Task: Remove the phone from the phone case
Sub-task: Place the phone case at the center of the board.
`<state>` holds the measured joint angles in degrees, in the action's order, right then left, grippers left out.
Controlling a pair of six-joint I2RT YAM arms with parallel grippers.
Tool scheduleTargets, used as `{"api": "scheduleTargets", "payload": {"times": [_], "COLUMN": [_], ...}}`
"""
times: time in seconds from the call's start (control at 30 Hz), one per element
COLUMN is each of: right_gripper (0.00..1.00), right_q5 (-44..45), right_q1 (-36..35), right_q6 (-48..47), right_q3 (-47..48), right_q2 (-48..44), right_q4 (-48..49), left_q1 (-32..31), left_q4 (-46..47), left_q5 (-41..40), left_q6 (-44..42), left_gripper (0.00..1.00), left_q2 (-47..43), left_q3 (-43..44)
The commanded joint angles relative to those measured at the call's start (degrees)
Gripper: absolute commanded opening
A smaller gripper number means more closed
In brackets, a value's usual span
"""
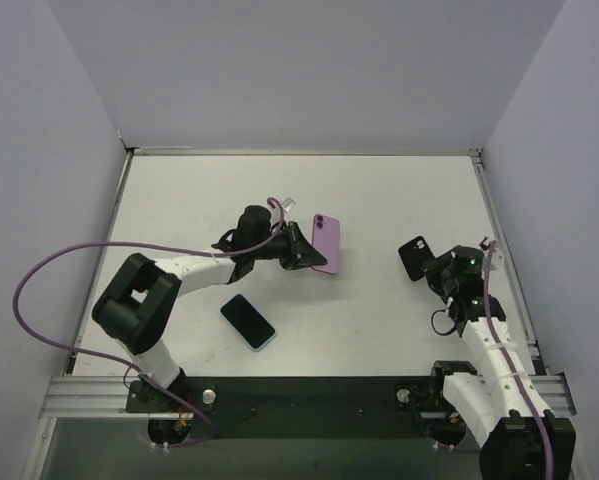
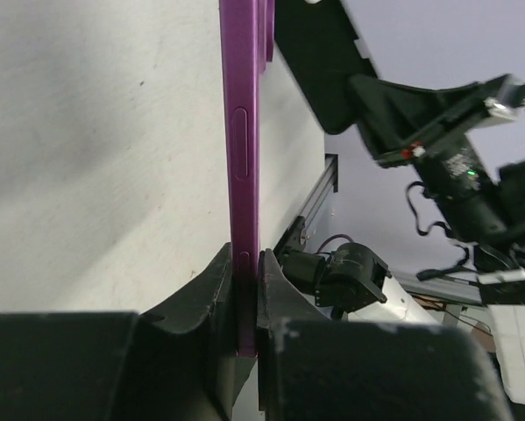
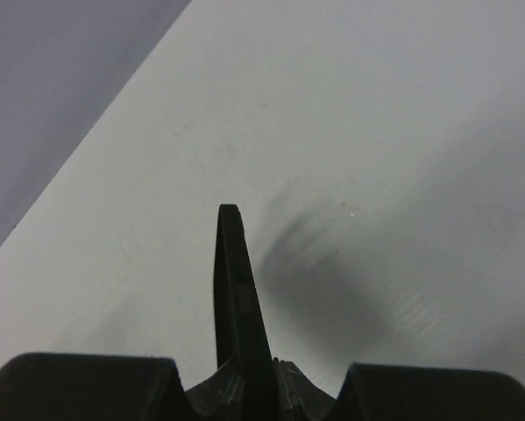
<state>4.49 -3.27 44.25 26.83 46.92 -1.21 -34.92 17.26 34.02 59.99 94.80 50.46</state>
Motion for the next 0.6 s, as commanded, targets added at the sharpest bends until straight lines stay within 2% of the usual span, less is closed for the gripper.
{"api": "scheduleTargets", "payload": {"times": [0.0, 0.07, 0.1, 0.17, 0.23, 0.57], "right_gripper": [0.17, 0.33, 0.44, 0.50, 0.67, 0.74], "right_q5": [-13.45, -13.98, -12.59, -11.00, -8.19, 8.33], "right_q1": [9.93, 11.87, 11.88, 11.97, 11.88, 11.79], "right_q6": [6.46, 5.77, 5.50, 4.53, 3.57, -1.44], "right_q3": [-4.93, -5.47, -5.04, -4.51, -3.55, 4.62], "right_q2": [0.89, 1.60, 1.60, 0.64, -0.33, -2.97], "right_q4": [7.89, 6.41, 4.92, 1.67, -0.96, -17.14], "left_q1": [-0.41, -0.68, -0.85, -1.29, -1.64, -3.58], "left_q4": [14.65, 13.60, 12.72, 11.05, 9.04, 2.17], "left_q5": [7.29, 7.46, 7.29, 6.94, 6.67, 4.39], "left_q6": [2.06, 1.98, 1.45, 0.66, -0.57, -3.91], "left_gripper": [0.00, 0.00, 0.00, 0.00, 0.00, 0.00], "left_q2": [4.15, 6.09, 6.79, 7.94, 9.42, 16.99], "left_q3": [6.14, 7.81, 8.34, 9.48, 10.53, 16.34]}}
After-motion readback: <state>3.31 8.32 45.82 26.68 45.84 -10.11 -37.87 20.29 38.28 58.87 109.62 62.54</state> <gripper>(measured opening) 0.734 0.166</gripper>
